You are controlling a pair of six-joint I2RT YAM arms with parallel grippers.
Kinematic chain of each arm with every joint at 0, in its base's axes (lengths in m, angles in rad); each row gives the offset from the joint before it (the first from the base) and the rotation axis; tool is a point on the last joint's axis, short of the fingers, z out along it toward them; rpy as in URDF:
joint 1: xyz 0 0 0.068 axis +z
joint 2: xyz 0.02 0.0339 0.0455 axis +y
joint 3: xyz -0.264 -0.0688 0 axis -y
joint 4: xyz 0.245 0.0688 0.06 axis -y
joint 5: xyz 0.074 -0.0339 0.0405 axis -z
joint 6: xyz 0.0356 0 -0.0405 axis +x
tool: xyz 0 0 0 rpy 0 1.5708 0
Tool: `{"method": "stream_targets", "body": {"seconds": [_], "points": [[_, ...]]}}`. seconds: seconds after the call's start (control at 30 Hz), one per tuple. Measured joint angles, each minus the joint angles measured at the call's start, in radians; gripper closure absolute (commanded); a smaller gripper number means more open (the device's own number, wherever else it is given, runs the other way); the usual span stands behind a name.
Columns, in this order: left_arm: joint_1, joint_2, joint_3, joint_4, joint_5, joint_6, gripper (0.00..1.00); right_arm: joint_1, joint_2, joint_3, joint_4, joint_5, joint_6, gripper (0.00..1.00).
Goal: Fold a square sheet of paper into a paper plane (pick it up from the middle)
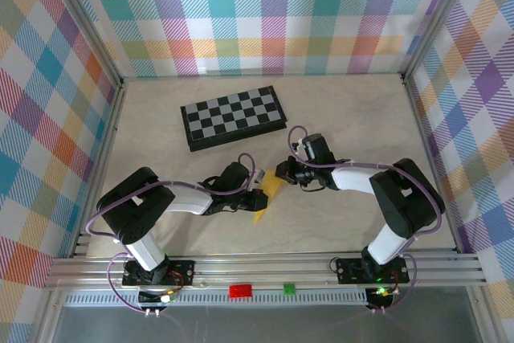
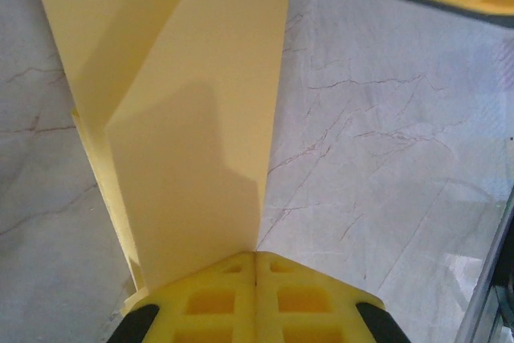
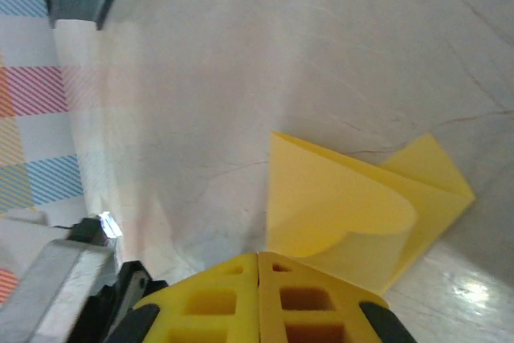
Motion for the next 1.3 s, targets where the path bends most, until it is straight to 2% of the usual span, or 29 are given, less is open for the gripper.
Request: {"method": "stream_targets", "body": {"seconds": [0.27,0.4,0.63,0.83,1.07,1.3], "points": [[0.001,-0.006,0.001,-0.015,0.005,0.012,1.0,0.077,0.094,0.004,-0.011,0.038,-0.007,0.94],[0.002,-0.013,-0.002,-0.027,0.006,0.018,1.0,0.046,0.114,0.002,-0.005,0.031,-0.017,0.94],[0.002,-0.013,0.0,-0.032,0.012,0.019,1.0,-0.05,0.143,-0.002,0.036,-0.06,-0.027,0.93],[0.005,-0.013,0.001,-0.035,0.019,0.019,1.0,-0.101,0.153,0.026,0.006,-0.058,-0.051,0.93],[0.006,-0.013,0.001,-0.037,0.023,0.019,1.0,-0.119,0.139,0.04,-0.027,-0.019,-0.055,0.93],[0.006,-0.013,0.002,-0.038,0.026,0.022,1.0,-0.105,0.013,0.026,-0.029,-0.008,-0.048,0.93]]}}
